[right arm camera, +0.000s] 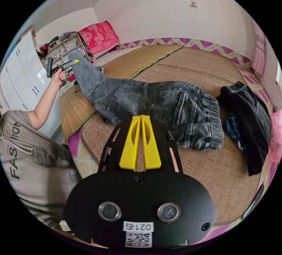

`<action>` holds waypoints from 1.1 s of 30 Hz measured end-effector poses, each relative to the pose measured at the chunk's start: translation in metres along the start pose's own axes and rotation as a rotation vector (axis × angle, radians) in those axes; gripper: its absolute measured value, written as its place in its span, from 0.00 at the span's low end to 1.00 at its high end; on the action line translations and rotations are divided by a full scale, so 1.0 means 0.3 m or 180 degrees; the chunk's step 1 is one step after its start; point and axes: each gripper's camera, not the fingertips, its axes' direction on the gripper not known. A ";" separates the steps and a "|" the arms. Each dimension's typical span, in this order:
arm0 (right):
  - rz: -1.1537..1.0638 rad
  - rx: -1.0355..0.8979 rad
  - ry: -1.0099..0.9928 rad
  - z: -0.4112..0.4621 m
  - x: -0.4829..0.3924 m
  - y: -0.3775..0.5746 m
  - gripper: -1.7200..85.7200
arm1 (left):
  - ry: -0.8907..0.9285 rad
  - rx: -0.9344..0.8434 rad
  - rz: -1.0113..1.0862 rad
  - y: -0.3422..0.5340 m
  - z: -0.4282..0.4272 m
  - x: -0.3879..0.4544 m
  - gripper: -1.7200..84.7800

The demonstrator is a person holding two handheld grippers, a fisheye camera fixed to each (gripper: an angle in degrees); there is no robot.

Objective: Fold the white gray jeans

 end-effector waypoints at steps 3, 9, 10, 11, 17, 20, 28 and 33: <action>0.0195 0.0149 -0.0023 -0.098 0.024 0.175 0.01 | -0.0169 -0.0194 0.0959 -0.021 0.129 0.491 0.01; 0.0641 0.0266 -0.0058 -0.186 0.094 0.495 0.01 | -0.0460 -0.1418 0.2098 0.268 0.693 1.081 0.01; 0.0702 0.0266 -0.0085 -0.196 0.103 0.545 0.01 | -0.0477 -0.1477 0.2109 0.295 0.727 1.095 0.01; 0.0731 0.0270 -0.0101 -0.202 0.108 0.568 0.01 | -0.0519 -0.1344 0.2066 0.315 0.733 1.112 0.01; 0.0938 0.0464 -0.0183 -0.288 0.151 0.711 0.02 | -0.0645 -0.0795 0.2275 0.286 0.662 1.199 0.03; 0.1006 0.0577 -0.0257 -0.307 0.197 0.697 0.05 | -0.0685 -0.1152 0.2566 0.344 0.769 1.217 0.06; 0.2774 0.1149 -0.1294 -0.202 0.549 0.625 0.15 | 0.0491 -0.0627 0.1321 0.174 0.532 0.895 0.13; 0.3460 0.1465 -0.1148 -0.158 0.605 0.567 0.17 | 0.1109 -0.0563 0.0404 0.156 0.420 0.493 0.12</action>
